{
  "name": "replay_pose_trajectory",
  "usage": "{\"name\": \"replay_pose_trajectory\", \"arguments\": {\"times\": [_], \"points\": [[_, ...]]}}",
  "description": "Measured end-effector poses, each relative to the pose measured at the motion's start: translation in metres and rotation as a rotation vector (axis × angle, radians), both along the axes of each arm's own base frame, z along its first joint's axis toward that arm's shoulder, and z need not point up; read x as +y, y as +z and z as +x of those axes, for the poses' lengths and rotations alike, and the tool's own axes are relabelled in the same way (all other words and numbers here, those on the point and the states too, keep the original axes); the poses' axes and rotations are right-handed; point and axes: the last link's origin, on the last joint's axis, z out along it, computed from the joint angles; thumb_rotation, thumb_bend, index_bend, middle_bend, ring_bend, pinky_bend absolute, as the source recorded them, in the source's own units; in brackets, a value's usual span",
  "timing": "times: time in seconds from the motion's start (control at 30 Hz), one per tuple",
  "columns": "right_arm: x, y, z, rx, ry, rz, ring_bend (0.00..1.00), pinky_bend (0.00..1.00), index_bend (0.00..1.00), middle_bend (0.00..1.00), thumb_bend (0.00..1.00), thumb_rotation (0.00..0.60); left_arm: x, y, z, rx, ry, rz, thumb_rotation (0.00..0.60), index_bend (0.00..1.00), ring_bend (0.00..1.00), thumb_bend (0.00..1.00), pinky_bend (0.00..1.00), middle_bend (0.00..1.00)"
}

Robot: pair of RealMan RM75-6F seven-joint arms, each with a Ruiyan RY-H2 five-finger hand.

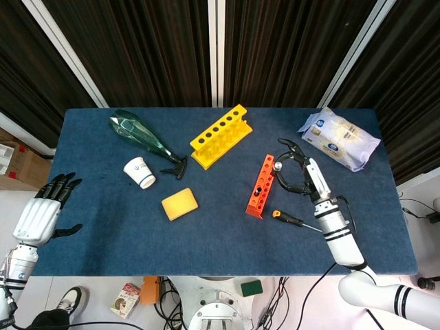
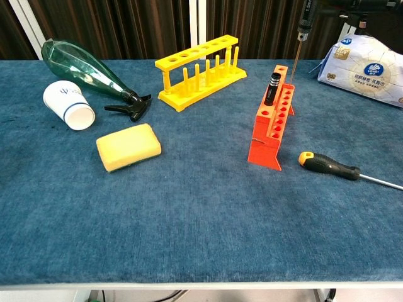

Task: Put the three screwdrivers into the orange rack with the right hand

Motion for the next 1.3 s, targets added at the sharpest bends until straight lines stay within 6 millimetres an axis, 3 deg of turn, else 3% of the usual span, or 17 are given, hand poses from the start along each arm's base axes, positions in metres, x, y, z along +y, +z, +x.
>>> {"name": "replay_pose_trajectory", "arguments": {"times": [1.3], "points": [[-0.017, -0.016, 0.004, -0.112, -0.018, 0.07, 0.0, 0.0, 0.69, 0.11, 0.4, 0.6, 0.0, 0.004, -0.002, 0.003, 0.003, -0.003, 0.6, 0.12, 0.03, 0.03, 0.19, 0.04]]}}
